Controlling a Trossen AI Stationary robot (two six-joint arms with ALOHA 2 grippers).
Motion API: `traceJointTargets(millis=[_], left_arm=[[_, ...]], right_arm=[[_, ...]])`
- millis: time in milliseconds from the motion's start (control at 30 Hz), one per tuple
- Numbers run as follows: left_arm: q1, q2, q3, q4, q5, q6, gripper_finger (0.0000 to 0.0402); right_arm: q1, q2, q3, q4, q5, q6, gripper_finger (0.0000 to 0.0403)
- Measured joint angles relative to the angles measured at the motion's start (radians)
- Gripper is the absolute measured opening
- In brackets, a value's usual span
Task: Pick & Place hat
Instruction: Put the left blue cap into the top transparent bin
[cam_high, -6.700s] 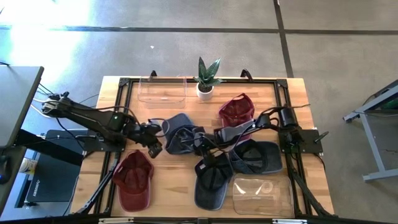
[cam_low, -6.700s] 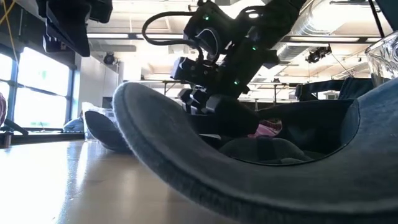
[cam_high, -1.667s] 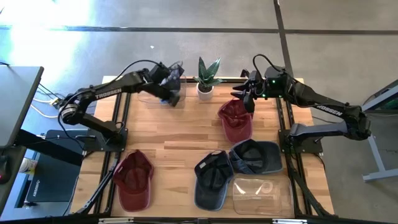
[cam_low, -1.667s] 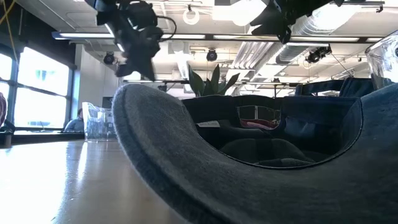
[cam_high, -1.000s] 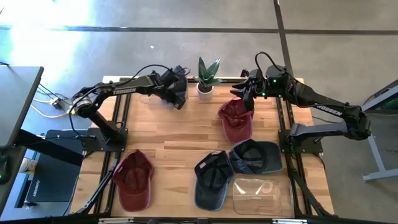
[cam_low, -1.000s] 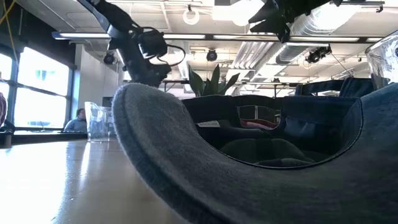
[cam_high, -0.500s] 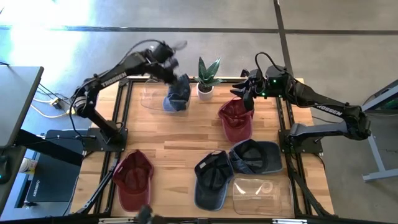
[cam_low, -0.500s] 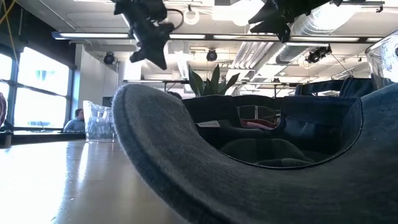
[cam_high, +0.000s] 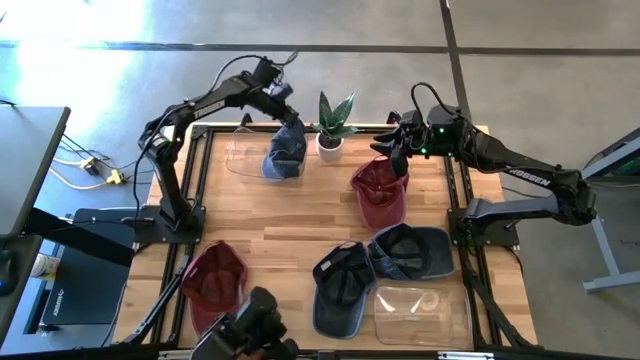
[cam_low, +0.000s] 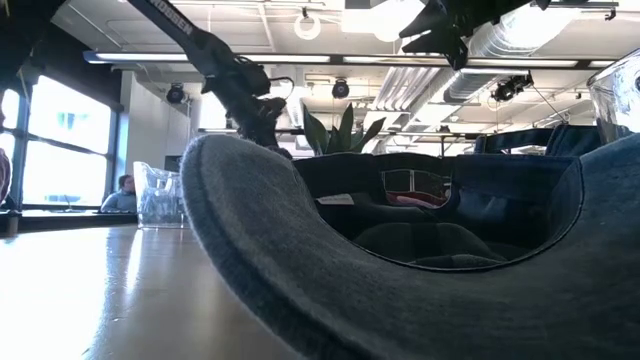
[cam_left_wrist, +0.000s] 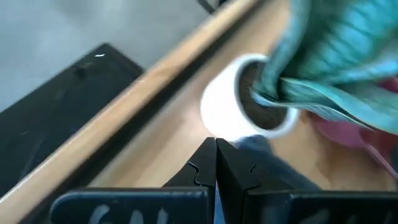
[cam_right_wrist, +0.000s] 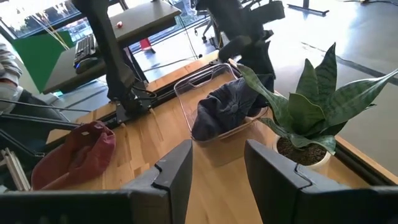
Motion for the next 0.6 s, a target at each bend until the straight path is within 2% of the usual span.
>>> traceJointTargets(millis=[300, 467, 600], left_arm=[[-0.031, 0.017, 0.002, -0.073, 0.193, 0.213, 0.0], [-0.032, 0.017, 0.002, -0.221, 0.087, 0.359, 0.0], [-0.03, 0.018, 0.002, -0.249, 0.016, 0.412, 0.0]], right_arm=[[0.0, 0.0, 0.0, 0.064, 0.031, 0.02, 0.0142], [0.0, 0.0, 0.0, 0.121, 0.061, 0.033, 0.0142], [0.0, 0.0, 0.0, 0.127, 0.096, 0.042, 0.0142]])
